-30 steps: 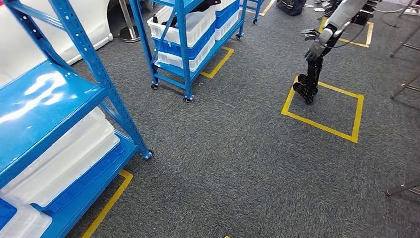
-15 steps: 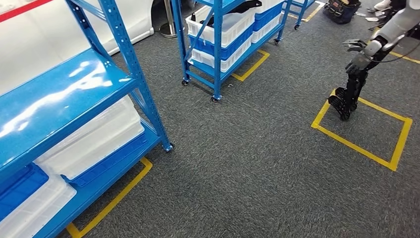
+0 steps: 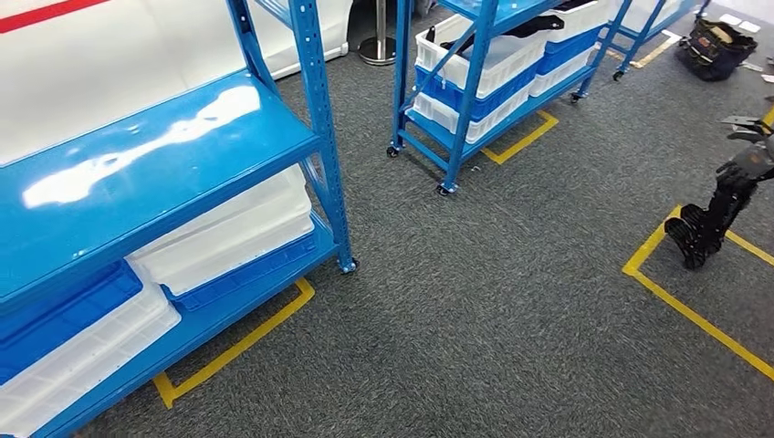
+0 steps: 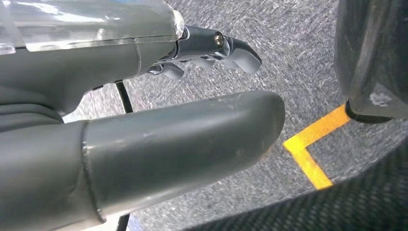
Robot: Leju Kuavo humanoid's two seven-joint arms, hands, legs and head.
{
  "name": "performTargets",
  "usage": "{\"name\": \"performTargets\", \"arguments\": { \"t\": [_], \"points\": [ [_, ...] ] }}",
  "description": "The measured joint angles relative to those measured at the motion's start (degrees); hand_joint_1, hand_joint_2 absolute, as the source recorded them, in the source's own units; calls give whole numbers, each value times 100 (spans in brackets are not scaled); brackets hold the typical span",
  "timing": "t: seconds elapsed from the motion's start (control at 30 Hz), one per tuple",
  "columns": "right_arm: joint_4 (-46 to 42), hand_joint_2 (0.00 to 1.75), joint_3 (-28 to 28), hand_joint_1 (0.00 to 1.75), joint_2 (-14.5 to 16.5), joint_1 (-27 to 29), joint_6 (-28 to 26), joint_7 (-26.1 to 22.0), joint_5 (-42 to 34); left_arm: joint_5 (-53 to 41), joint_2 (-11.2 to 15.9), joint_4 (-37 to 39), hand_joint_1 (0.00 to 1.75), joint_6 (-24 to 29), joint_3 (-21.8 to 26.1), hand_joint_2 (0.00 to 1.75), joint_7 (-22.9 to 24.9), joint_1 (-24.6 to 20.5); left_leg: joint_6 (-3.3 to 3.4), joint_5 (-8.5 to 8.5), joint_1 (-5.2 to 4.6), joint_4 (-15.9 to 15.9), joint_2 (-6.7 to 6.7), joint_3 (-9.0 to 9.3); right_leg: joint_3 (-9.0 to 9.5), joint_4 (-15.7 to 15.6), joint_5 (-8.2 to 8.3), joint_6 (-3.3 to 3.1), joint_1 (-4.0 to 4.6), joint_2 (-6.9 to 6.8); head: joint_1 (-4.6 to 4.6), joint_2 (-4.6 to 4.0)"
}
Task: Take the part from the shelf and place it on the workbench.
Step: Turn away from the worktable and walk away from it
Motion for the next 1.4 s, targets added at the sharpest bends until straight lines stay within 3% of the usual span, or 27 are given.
{"name": "performTargets", "arguments": {
  "t": [0.03, 0.1, 0.17, 0.23, 0.3, 0.37, 0.43, 0.47, 0.5, 0.53, 0.6, 0.63, 0.67, 0.73, 0.8, 0.87, 0.93, 0.97, 1.0, 1.03, 1.07, 1.1, 1.17, 1.23, 1.3, 1.37, 1.4],
  "points": [
    [0, 0, -2, 0, -1, 2, -1, 0, 1, -3, -3, 0, 0, 0, -3, 0, 0, -3, -15, -11, 4, 16, -87, 10, 154, -385, 256, -5, -14, 64, 0, 0],
    [1, 0, -6, 0, 0, 9, -3, 0, 4, -8, -6, 0, 0, 0, -9, 0, -3, -12, -69, -40, 1, 65, -239, -4, 437, -1071, 563, -19, -39, 280, -1, 0],
    [2, 0, -18, 0, 2, 1, -3, -2, 14, -9, -4, 0, 0, 1, -14, 0, -8, -17, -138, -49, 5, 90, -347, -46, 511, -1273, 585, -47, -29, 364, -1, 0],
    [1, 0, -31, 0, 2, -18, 0, -3, 28, -11, 0, 0, 0, 2, -16, 0, -9, -13, -197, -53, 24, 100, -390, -76, 521, -1301, 606, -109, -19, 242, -1, 0],
    [0, 0, -37, 0, 2, -19, 7, -2, 46, -27, 4, 0, 0, 2, -22, 0, -9, -13, -243, -217, 22, 341, -135, -187, 540, -1339, 619, -190, -22, 104, -4, 0],
    [0, 0, -40, 0, 8, 0, 15, -2, 65, -48, 5, 0, 0, 3, -34, 0, -8, -20, -282, -594, 20, 1022, 182, -507, 542, -1352, 611, -243, -3, -42, -6, 0],
    [1, 0, -45, 0, 12, 16, 18, -2, 79, -55, 5, 0, 0, 5, -43, 0, -7, -21, -306, -855, 28, 1710, 261, -845, 538, -1350, 595, -260, 23, -206, -5, 0],
    [1, 0, -48, 0, 12, 18, 19, -2, 84, -55, 5, 0, 0, 6, -46, 0, -7, -15, -304, -824, 29, 1778, 274, -877, 541, -1350, 585, -264, 33, -288, -5, 0],
    [1, 0, -50, 0, 12, 16, 20, -2, 89, -56, 6, 0, 0, 7, -51, 0, -7, -11, -292, -692, 27, 1618, 299, -793, 551, -1350, 573, -263, 42, -369, -6, 0],
    [1, 0, -51, 0, 14, 13, 22, -2, 93, -57, 7, 0, 0, 8, -59, 0, -7, -8, -269, -493, 20, 1244, 356, -593, 571, -1350, 559, -257, 48, -442, -6, 0],
    [1, 0, -55, 0, 19, 8, 28, -3, 101, -64, 11, 0, 0, 10, -79, 0, -5, -13, -190, -197, -28, 429, 611, -169, 619, -1349, 526, -226, 64, -566, -5, 0],
    [1, 0, -57, 0, 21, 5, 31, -3, 105, -68, 14, 0, 0, 11, -91, 0, -5, -13, -153, -137, -54, 196, 698, -51, 640, -1349, 513, -202, 70, -618, -4, 0],
    [1, 0, -60, 0, 24, -1, 33, -4, 109, -70, 16, 0, 0, 12, -102, 0, -4, -11, -123, -130, -80, 102, 737, -15, 655, -1352, 502, -175, 71, -667, -4, 0],
    [-1, 0, -66, 0, 30, -23, 34, -5, 117, -70, 16, 1, 0, 12, -116, 0, -5, 7, -75, -92, -73, 58, 606, -4, 688, -1358, 484, -118, 63, -740, -5, 0],
    [-2, 0, -72, 0, 33, -30, 35, -8, 123, -71, 9, 2, 0, 13, -122, 0, -10, 12, -17, -30, -34, -29, 471, 44, 640, -1173, 338, -61, 46, -511, -2, 0],
    [-2, 0, -81, 0, 33, -15, 36, -10, 131, -80, 0, 1, 0, 12, -128, 0, -11, -8, 19, 7, -15, -67, 340, 62, 352, -554, -4, -26, 24, -154, 3, 0],
    [-2, 0, -89, 0, 33, -4, 36, -9, 140, -100, -5, 1, 0, 11, -134, 0, -10, -19, 32, 11, -15, -53, 190, 52, -18, 119, -232, -7, 14, -42, 3, 0],
    [-2, 0, -92, 0, 33, -1, 36, -9, 146, -113, -6, 1, 0, 11, -139, 0, -10, -20, 30, 5, -14, -44, 102, 57, -93, 204, -171, 0, 8, -30, 2, 0],
    [-2, 0, -94, 0, 33, 0, 36, -9, 150, -120, -7, 2, 0, 11, -144, 0, -11, -18, 25, -2, -13, -33, 10, 67, -61, 62, 5, 2, -1, -10, 3, 0],
    [-2, 0, -96, 0, 33, 3, 36, -9, 154, -127, -8, 1, 0, 11, -151, 0, -13, -20, 12, -14, -11, -19, -81, 78, 74, -290, 259, 0, -15, 47, 3, 0],
    [-1, 0, -97, 0, 32, 10, 36, -8, 158, -133, -9, 1, 0, 11, -159, 0, -15, -25, -10, -30, -12, 1, -166, 75, 234, -690, 469, -7, -33, 191, 3, 0],
    [0, 0, -98, 0, 32, 15, 36, -8, 161, -139, -10, 1, 0, 11, -166, 0, -17, -36, -38, -48, -16, 27, -243, 60, 361, -1012, 604, -14, -46, 320, 3, 0],
    [1, 0, -101, 0, 31, 8, 36, -8, 163, -151, -9, 1, 0, 11, -177, 0, -22, -46, -110, -67, -14, 57, -365, 2, 456, -1280, 651, -41, -42, 461, 2, 0],
    [0, 0, -102, 0, 33, -12, 36, -9, 166, -160, -2, 1, 0, 11, -183, 0, -30, -40, -179, -70, -2, 68, -432, -28, 472, -1319, 664, -99, -44, 323, 1, 0],
    [1, 0, -103, 0, 37, -6, 37, -7, 172, -170, 4, 2, 0, 10, -201, 0, -37, -40, -228, -224, -6, 306, -186, -133, 510, -1378, 681, -174, -63, 166, -10, 0],
    [2, 0, -105, 0, 41, 13, 41, -4, 183, -182, 6, 2, 0, 9, -235, 0, -36, -49, -270, -585, -3, 972, 155, -458, 531, -1398, 668, -223, -47, -3, -22, 0],
    [2, 0, -108, 0, 43, 20, 43, -4, 188, -186, 7, 2, 0, 10, -250, 0, -34, -49, -291, -742, 5, 1347, 225, -653, 533, -1395, 656, -233, -35, -92, -24, 0]
  ]
}}
